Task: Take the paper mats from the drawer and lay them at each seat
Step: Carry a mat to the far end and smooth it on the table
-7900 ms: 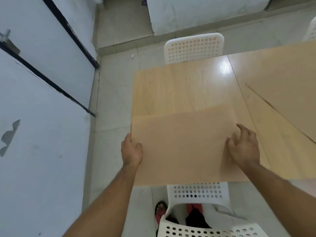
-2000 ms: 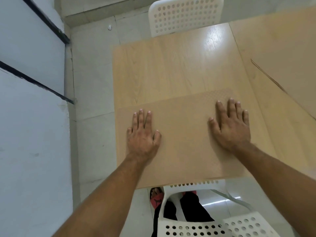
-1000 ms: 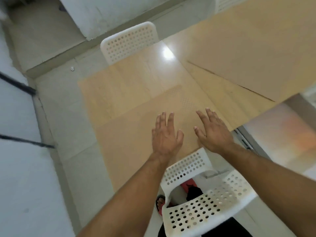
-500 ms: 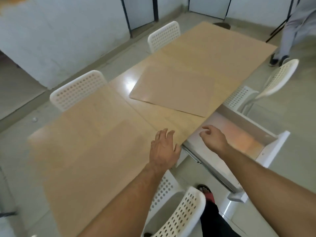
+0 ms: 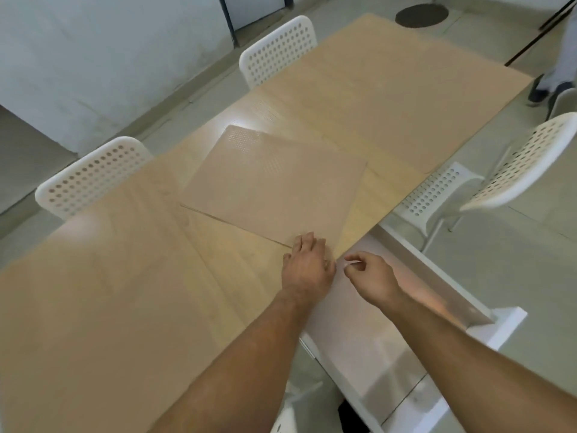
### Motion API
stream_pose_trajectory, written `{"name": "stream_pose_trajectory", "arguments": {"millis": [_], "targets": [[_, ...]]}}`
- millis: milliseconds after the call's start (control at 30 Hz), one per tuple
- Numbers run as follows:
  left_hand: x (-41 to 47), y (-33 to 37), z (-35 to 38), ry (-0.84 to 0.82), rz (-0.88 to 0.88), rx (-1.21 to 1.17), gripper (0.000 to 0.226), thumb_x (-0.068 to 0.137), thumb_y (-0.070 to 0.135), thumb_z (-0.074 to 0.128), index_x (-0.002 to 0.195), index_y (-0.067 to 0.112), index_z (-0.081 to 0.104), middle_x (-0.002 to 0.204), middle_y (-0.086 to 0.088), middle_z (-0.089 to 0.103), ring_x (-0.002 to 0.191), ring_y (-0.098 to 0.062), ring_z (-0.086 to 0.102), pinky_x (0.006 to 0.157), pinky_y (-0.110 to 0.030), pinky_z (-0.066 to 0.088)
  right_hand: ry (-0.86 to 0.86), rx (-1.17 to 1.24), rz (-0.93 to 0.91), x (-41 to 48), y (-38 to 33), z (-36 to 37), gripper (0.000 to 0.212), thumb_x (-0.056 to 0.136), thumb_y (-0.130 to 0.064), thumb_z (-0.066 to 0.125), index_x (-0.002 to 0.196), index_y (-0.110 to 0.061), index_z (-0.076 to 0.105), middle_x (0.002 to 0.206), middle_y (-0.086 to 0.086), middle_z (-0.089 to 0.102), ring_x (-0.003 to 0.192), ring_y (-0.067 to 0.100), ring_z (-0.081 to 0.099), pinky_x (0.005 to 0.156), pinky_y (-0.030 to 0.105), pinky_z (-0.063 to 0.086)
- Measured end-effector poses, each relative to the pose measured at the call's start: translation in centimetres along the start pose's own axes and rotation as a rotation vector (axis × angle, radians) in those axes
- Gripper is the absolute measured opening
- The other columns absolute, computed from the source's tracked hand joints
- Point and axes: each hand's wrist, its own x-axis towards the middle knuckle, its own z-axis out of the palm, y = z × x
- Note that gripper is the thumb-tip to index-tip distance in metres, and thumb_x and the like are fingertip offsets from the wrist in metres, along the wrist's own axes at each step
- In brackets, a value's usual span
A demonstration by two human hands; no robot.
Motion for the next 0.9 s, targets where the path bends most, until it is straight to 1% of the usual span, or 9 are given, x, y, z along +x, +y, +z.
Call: {"name": "stream_pose_trajectory", "arguments": {"millis": [133,267,400,500,567,667,700,800,900], "targets": [[2.2,0.2,0.2,0.026,-0.028,0.025,0.047,0.096,0.041,0.052,0.138,0.019,0.05,0.156,-0.002,0.035,0.144,-0.023,0.028,0.108,-0.044,0.036,-0.017,0.051,-0.003,2.0,0.6,-0.4,0.023,0.086,-0.031,0.058,0.105,-0.035,0.07,0.089,-0.011,0.071,0.088,0.014,0.067,0.082,0.034,0.056],[2.5,-0.1,0.3,0.093,0.014,0.061,0.041,0.096,0.033,0.05,0.132,0.016,0.057,0.153,-0.003,0.042,0.137,-0.025,0.039,0.107,-0.04,0.038,-0.003,0.048,-0.018,2.6,0.7,-0.6,0.02,0.089,-0.03,0.057,0.103,-0.034,0.071,0.086,-0.011,0.07,0.086,0.013,0.066,0.081,0.034,0.055],[2.0,-0.9,0.3,0.084,0.081,0.043,0.052,0.088,0.044,0.061,0.131,0.014,0.058,0.154,-0.005,0.042,0.139,-0.026,0.038,0.112,-0.038,0.034,0.019,0.045,-0.015,2.8,0.4,-0.7,0.019,0.089,-0.033,0.057,0.102,-0.035,0.071,0.086,-0.011,0.07,0.084,0.012,0.066,0.08,0.036,0.056],[2.0,-1.7,0.6,0.081,0.119,0.081,0.048,0.085,0.043,0.064,0.125,0.018,0.062,0.151,-0.004,0.046,0.136,-0.026,0.043,0.11,-0.039,0.037,0.025,0.035,-0.013,2.7,0.3,-0.6,0.02,0.088,-0.032,0.056,0.102,-0.035,0.071,0.086,-0.01,0.07,0.082,0.012,0.067,0.079,0.036,0.057],[1.8,-1.6,0.7,0.115,0.159,0.118,0.041,0.083,0.045,0.062,0.113,0.018,0.069,0.138,-0.005,0.059,0.121,-0.028,0.058,0.099,-0.037,0.048,0.035,0.025,-0.007,2.7,0.2,-0.4,0.02,0.088,-0.032,0.056,0.102,-0.034,0.071,0.087,-0.012,0.07,0.081,0.012,0.066,0.078,0.035,0.056],[1.5,-1.2,0.8,0.159,0.205,0.181,0.039,0.078,0.047,0.048,0.088,0.02,0.073,0.107,-0.001,0.073,0.087,-0.025,0.07,0.071,-0.029,0.058,0.063,-0.006,0.003,2.4,0.0,0.0,0.019,0.089,-0.032,0.057,0.103,-0.034,0.071,0.09,-0.015,0.069,0.084,0.01,0.064,0.074,0.029,0.051],[1.4,-1.1,0.9,0.173,0.217,0.19,0.035,0.077,0.046,0.05,0.084,0.02,0.073,0.101,0.0,0.074,0.082,-0.023,0.071,0.067,-0.027,0.057,0.077,-0.016,0.011,2.3,-0.1,0.1,0.019,0.09,-0.032,0.057,0.102,-0.034,0.071,0.091,-0.015,0.069,0.085,0.01,0.063,0.073,0.028,0.048],[1.4,-1.1,1.0,0.164,0.207,0.206,0.019,0.069,0.039,0.073,0.075,0.02,0.073,0.09,0.004,0.075,0.07,-0.022,0.07,0.059,-0.024,0.055,0.116,-0.03,0.046,2.1,-0.3,0.5,0.016,0.09,-0.033,0.058,0.099,-0.032,0.071,0.09,-0.015,0.07,0.086,0.013,0.064,0.073,0.028,0.046],[1.7,-0.6,0.4,0.135,0.153,0.21,0.016,0.061,0.033,0.08,0.062,0.02,0.071,0.071,0.006,0.072,0.051,-0.02,0.062,0.047,-0.02,0.045,0.135,-0.02,0.081,2.0,-0.5,0.9,0.016,0.089,-0.035,0.057,0.095,-0.03,0.071,0.089,-0.013,0.07,0.085,0.016,0.064,0.072,0.029,0.048]]}}
